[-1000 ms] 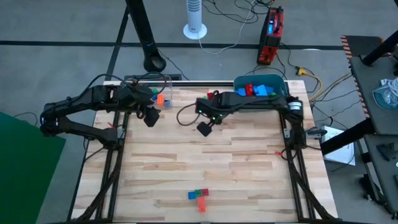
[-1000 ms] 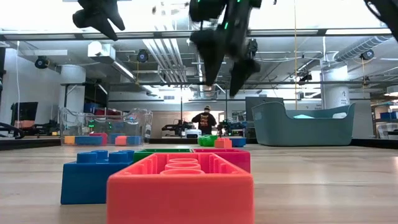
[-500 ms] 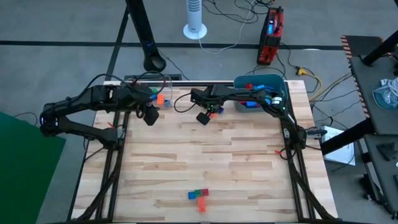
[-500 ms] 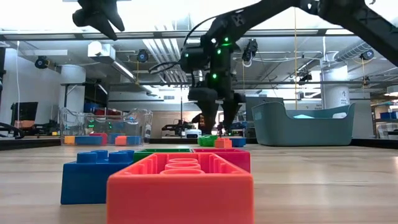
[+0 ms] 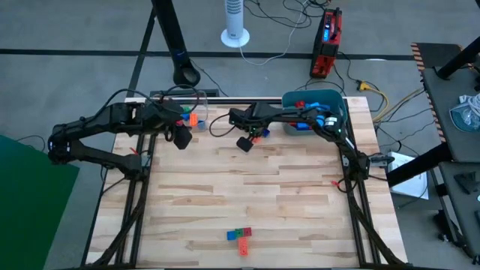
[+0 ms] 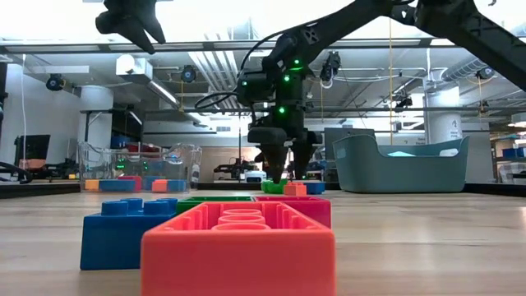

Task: Sort blocks by size
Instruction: Put the small orange game piece into the transparent bin

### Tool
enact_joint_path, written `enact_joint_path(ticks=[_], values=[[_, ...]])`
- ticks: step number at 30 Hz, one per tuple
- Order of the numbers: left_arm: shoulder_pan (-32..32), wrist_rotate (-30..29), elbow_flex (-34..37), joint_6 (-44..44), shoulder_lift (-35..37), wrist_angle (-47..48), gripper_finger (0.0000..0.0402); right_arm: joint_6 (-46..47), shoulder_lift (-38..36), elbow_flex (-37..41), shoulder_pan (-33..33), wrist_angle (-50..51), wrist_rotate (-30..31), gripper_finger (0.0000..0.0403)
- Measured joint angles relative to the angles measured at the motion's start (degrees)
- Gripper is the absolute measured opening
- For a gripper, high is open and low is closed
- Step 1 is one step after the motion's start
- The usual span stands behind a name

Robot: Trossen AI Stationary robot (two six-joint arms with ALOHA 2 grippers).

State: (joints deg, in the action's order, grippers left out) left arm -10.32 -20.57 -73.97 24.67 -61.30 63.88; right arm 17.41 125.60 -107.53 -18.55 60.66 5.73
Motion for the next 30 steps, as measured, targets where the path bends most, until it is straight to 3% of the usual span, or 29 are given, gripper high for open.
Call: enact_joint_path(ticks=[17,21,30], values=[[0.01,-0.06,0.0,0.02,-0.07,-0.02,0.0236,2.7,1.49,0.68,2.42,-2.41,-3.06,0.0373],[0.01,-0.06,0.0,0.04,-0.07,-0.03,0.0236,3.14,0.3,0.79,3.68,-2.33,-6.46,0.0373],[0.0,-0.06,0.01,0.06,-0.07,-0.2,0.0236,0.9,-1.69,1.15,3.78,0.54,-5.7,0.0373]])
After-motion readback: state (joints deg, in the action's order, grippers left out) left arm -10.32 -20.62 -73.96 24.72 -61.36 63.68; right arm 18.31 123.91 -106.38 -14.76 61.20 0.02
